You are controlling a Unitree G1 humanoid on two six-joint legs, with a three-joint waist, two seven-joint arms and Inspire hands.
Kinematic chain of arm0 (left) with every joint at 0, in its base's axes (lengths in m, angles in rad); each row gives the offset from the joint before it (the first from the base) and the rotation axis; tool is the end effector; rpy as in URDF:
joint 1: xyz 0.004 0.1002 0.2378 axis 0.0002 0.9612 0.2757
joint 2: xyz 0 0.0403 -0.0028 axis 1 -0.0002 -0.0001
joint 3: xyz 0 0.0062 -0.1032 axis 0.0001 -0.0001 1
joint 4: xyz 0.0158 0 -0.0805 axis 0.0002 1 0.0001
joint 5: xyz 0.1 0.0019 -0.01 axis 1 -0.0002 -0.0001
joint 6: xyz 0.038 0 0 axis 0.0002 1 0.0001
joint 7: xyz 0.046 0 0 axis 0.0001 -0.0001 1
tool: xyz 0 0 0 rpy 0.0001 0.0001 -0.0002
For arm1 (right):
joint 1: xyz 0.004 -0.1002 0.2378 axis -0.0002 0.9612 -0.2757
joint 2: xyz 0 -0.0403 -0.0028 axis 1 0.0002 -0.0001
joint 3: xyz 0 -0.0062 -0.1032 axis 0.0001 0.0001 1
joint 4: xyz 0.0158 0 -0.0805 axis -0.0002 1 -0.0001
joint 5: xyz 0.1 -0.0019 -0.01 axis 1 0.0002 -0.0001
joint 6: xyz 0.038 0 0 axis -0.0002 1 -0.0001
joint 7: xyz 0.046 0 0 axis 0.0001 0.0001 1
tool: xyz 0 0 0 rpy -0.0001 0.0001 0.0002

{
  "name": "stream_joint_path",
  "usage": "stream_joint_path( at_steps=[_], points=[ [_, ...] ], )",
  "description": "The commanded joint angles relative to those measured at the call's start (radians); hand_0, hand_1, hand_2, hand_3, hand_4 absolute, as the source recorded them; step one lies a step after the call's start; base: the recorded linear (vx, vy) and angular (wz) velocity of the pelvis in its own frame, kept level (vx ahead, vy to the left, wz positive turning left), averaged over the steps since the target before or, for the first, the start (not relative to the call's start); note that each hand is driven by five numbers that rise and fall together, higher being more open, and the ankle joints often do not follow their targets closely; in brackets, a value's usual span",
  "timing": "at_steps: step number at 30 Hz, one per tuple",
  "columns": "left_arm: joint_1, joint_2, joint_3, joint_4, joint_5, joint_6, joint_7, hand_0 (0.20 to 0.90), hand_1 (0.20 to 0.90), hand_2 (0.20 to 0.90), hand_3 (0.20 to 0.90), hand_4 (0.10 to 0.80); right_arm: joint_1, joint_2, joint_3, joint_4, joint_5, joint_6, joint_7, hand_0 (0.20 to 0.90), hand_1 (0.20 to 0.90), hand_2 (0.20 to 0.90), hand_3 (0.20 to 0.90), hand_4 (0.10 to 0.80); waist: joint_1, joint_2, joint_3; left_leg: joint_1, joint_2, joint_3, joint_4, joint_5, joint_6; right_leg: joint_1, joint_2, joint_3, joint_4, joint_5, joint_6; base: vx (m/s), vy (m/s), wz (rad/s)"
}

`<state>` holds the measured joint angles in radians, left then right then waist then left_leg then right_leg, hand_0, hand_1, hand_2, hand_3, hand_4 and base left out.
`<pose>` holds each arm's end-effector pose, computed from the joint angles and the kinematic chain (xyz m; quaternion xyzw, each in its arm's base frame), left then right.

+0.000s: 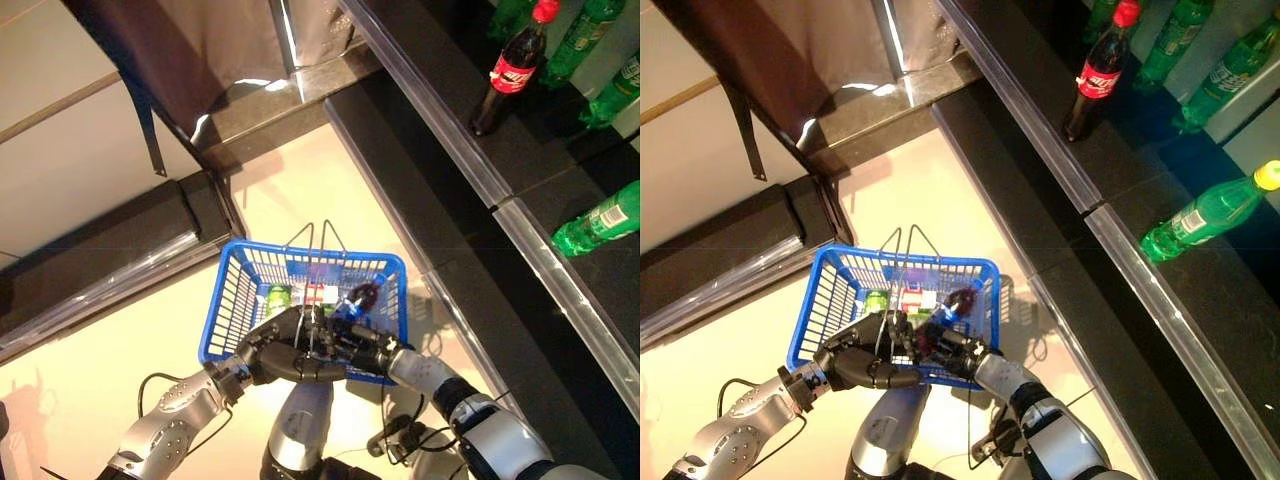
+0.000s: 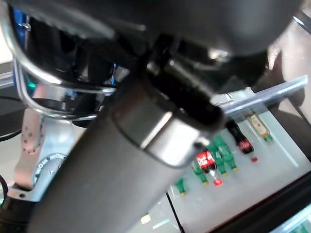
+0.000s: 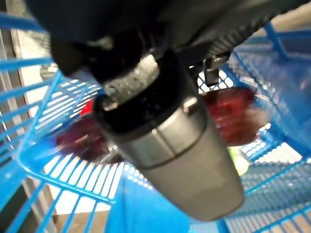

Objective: Pick up the drink and place into the basket.

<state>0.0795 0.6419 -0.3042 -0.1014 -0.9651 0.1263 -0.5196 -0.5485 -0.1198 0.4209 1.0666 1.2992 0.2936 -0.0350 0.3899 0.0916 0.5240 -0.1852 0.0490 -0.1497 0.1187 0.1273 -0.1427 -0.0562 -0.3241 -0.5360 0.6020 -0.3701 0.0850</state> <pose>0.1773 0.2061 0.0445 -0.2026 0.1226 -0.3773 0.8953 0.2555 -0.1156 -0.0276 0.3696 0.4377 0.0164 0.8194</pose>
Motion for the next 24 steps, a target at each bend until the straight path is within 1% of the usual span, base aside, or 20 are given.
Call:
stream_joint_path(
  at_steps=[1, 6, 12, 18, 20, 24],
  points=[
    [-0.194, -0.134, 0.077, -0.444, -0.191, -0.201, -0.183, 0.3, 0.3, 0.3, 0.2, 0.1, -0.048, 0.072, -0.011, 0.016, 0.069, 0.002, 0.042, 0.9, 0.9, 0.9, 0.9, 0.8, 0.025, 0.023, -0.072, 0.02, -0.073, 0.014, 0.089, -0.098, 0.096, 0.048, 0.065, 0.025, -0.245, 0.267, -0.034, 0.0, 0.0, 0.0],
    [-0.192, -0.137, 0.08, -0.44, -0.185, -0.198, -0.18, 0.3, 0.3, 0.3, 0.2, 0.1, -0.036, 0.072, -0.01, -0.011, 0.086, -0.022, 0.058, 0.9, 0.9, 0.9, 0.9, 0.8, 0.024, 0.018, -0.069, 0.021, -0.07, 0.017, 0.091, -0.1, 0.098, 0.05, 0.067, 0.023, -0.245, 0.267, -0.033, 0.0, 0.0, 0.0],
    [-0.174, -0.143, 0.093, -0.432, -0.179, -0.193, -0.177, 0.3, 0.3, 0.3, 0.2, 0.1, 0.009, 0.053, -0.006, -0.107, 0.109, -0.094, 0.093, 0.9, 0.9, 0.9, 0.9, 0.8, 0.015, 0.007, -0.07, 0.025, -0.063, 0.024, 0.091, -0.1, 0.098, 0.052, 0.069, 0.022, -0.24, 0.267, -0.032, 0.0, 0.0, 0.0],
    [-0.124, -0.148, 0.122, -0.405, -0.156, -0.215, -0.179, 0.3, 0.3, 0.3, 0.2, 0.1, 0.103, -0.004, 0.027, -0.38, 0.125, -0.17, 0.115, 0.9, 0.9, 0.9, 0.9, 0.8, -0.01, -0.012, -0.069, 0.023, -0.051, 0.037, 0.086, -0.098, 0.1, 0.042, 0.074, 0.028, -0.24, 0.267, -0.031, -0.003, -0.001, -0.01],
    [-0.1, -0.153, 0.132, -0.379, -0.12, -0.253, -0.17, 0.3, 0.3, 0.3, 0.2, 0.1, 0.165, -0.032, 0.051, -0.526, 0.101, -0.199, 0.117, 0.9, 0.9, 0.9, 0.9, 0.8, -0.026, -0.023, -0.068, 0.022, -0.043, 0.045, 0.083, -0.096, 0.1, 0.036, 0.077, 0.033, -0.24, 0.267, -0.031, -0.017, -0.013, -0.05],
    [-0.057, -0.156, 0.149, -0.351, -0.089, -0.313, -0.142, 0.3, 0.3, 0.3, 0.2, 0.1, 0.261, -0.063, 0.064, -0.721, 0.051, -0.23, 0.142, 0.9, 0.9, 0.9, 0.9, 0.8, -0.051, -0.042, -0.07, 0.024, -0.031, 0.062, 0.078, -0.093, 0.102, 0.027, 0.082, 0.045, -0.242, 0.267, -0.029, -0.009, -0.018, -0.07]
  ],
)
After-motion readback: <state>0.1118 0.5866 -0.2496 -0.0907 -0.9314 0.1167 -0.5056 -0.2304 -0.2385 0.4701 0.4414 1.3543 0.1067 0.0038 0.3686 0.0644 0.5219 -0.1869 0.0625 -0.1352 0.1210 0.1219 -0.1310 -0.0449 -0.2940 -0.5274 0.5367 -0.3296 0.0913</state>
